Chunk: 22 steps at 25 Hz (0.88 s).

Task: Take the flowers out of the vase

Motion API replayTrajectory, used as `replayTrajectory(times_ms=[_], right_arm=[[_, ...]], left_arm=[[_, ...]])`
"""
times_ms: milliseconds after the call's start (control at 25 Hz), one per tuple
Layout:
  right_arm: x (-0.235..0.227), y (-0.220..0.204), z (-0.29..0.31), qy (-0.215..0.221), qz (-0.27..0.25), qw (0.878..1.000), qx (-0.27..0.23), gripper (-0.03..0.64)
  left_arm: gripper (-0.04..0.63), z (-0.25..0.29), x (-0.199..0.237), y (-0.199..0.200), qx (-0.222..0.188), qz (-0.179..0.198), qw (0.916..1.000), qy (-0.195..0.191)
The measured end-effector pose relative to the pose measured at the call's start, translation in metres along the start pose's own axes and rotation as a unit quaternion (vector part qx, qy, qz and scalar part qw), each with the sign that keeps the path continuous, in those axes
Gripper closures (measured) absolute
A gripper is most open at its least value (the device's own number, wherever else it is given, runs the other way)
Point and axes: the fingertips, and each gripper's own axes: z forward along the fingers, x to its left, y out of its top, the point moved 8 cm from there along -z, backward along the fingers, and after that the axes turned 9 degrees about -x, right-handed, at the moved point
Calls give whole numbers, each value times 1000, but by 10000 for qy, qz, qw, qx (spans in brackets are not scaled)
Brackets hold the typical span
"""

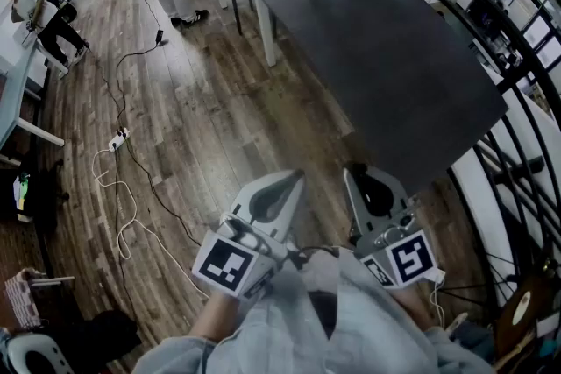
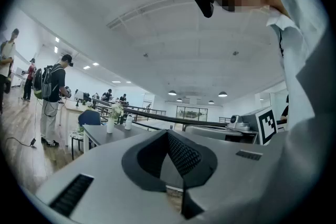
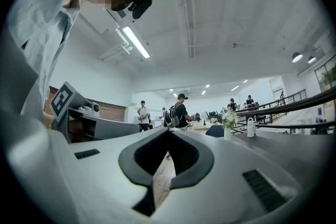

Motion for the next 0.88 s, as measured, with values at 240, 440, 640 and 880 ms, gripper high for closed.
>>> replayTrajectory(times_ms=[240,440,640,880], right_arm=[[-2,0,8,-10,-1,10000,-8,615],[0,-3,16,-33,-16,10000,26,615],[1,-7,27,-132,66,9999,-7,615],[11,-10,46,-189,25,9998,-60,615]], left_arm=[[586,5,8,2,-10,11,10000,-22],[586,5,17,2,-17,9,10000,-50],[586,3,30,3,-23,14,10000,-51],[586,-6,54,7,-42,51,10000,-46]])
